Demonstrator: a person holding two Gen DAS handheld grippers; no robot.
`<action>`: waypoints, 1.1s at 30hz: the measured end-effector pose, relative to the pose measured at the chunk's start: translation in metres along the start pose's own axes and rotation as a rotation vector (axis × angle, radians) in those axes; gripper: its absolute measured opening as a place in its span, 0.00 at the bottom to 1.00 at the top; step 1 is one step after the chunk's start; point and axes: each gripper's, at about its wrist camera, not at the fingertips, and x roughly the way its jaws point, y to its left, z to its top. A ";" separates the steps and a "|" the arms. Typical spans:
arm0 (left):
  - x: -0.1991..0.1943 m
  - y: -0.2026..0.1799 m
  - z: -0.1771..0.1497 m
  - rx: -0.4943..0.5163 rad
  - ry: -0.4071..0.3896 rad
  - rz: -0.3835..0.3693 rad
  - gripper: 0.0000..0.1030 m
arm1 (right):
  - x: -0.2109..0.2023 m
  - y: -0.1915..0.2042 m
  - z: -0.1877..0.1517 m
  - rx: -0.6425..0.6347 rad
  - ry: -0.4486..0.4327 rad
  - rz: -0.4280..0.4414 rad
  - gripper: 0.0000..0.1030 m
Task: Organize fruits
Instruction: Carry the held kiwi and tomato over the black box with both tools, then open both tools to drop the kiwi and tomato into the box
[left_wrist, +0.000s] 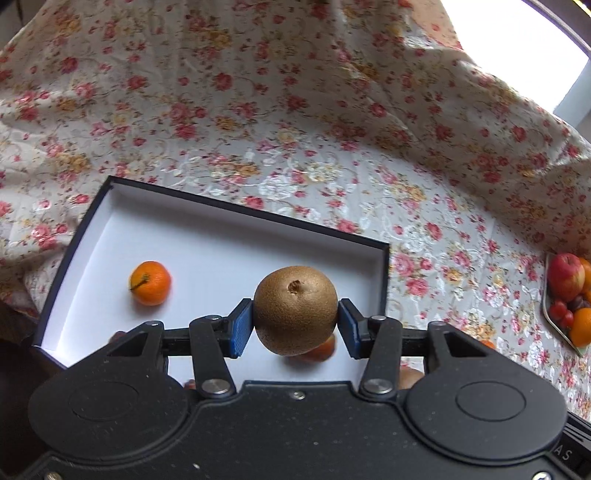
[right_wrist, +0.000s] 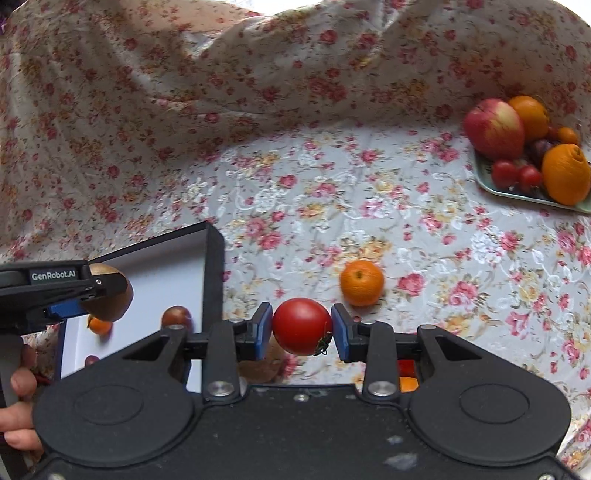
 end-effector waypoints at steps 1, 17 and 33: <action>0.000 0.009 0.001 -0.019 0.000 0.013 0.53 | 0.002 0.008 0.000 -0.014 0.001 0.013 0.36; 0.009 0.107 0.001 -0.190 0.035 0.166 0.53 | 0.057 0.116 0.007 -0.145 0.036 0.112 0.36; 0.007 0.132 0.001 -0.203 0.027 0.148 0.53 | 0.088 0.153 0.006 -0.196 0.010 0.113 0.36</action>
